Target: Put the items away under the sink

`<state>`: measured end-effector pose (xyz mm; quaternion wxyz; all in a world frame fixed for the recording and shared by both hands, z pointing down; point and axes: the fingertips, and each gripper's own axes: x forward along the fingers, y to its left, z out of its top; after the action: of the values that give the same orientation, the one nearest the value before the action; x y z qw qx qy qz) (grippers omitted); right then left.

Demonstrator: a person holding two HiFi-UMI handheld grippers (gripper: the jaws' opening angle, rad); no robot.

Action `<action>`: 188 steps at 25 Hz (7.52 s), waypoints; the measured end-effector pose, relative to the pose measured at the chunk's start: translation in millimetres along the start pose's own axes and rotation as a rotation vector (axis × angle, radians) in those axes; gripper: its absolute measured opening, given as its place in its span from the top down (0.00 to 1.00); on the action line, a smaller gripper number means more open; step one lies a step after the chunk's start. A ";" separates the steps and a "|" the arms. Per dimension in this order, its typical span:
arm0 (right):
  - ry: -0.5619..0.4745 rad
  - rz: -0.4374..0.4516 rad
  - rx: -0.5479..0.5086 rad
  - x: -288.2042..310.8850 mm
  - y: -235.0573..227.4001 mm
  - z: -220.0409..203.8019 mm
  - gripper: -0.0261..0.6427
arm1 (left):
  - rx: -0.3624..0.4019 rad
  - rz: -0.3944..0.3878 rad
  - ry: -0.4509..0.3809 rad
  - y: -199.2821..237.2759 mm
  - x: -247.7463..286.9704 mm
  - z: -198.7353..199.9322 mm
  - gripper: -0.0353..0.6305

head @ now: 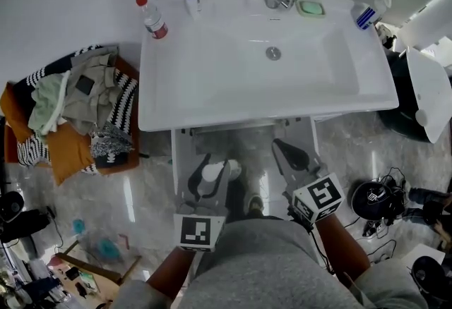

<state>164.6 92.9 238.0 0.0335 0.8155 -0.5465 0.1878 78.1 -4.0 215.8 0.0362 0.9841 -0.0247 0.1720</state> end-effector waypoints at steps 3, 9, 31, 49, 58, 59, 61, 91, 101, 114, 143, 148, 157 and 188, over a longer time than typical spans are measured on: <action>0.007 -0.006 -0.001 12.2 -2.6 4.3 0.96 | 0.012 -0.008 0.023 10.0 12.2 -6.4 0.72; 0.039 -0.025 -0.016 30.1 -7.0 7.1 0.96 | -0.001 -0.042 0.072 27.9 29.0 -21.3 0.72; 0.070 -0.052 0.030 12.9 -49.6 -13.3 0.96 | 0.008 -0.107 0.174 -20.1 83.4 -55.0 0.72; 0.208 0.278 -0.021 72.3 -13.5 -111.4 0.96 | -0.122 0.263 0.277 16.1 101.3 -176.5 0.72; 0.280 0.361 -0.034 121.7 17.1 -172.9 0.96 | -0.165 0.407 0.268 77.3 113.5 -249.0 0.72; 0.284 0.360 -0.026 128.4 18.5 -180.3 0.96 | -0.167 0.410 0.264 83.7 118.1 -256.5 0.72; 0.296 0.361 -0.024 143.4 22.2 -195.5 0.96 | -0.173 0.416 0.254 96.4 127.3 -272.1 0.72; 0.369 0.389 -0.155 265.0 13.8 -357.1 0.96 | -0.088 0.478 0.054 192.6 284.5 -447.0 0.72; 0.340 0.397 -0.208 290.7 6.9 -373.5 0.96 | -0.064 0.471 -0.021 216.2 328.2 -468.6 0.72; 0.358 0.372 -0.195 285.7 -3.5 -387.5 0.96 | -0.100 0.508 -0.092 222.8 327.1 -476.5 0.71; 0.415 0.361 -0.161 269.0 1.4 -384.2 0.96 | -0.149 0.347 -0.041 205.6 347.2 -469.7 0.50; 0.424 0.390 -0.188 262.2 11.5 -385.4 0.96 | -0.122 0.473 -0.041 224.3 346.7 -470.6 0.70; 0.430 0.359 -0.169 254.3 -4.4 -388.3 0.96 | -0.058 0.400 -0.108 215.4 392.6 -424.9 0.66; 0.383 0.325 -0.118 169.6 54.3 -250.2 0.96 | -0.217 0.279 -0.017 110.2 116.8 -306.2 0.44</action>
<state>104.5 -12.9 520.0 0.1537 0.6632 -0.6639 0.3096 78.0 -93.6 549.7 0.1179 0.9629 -0.1799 0.1632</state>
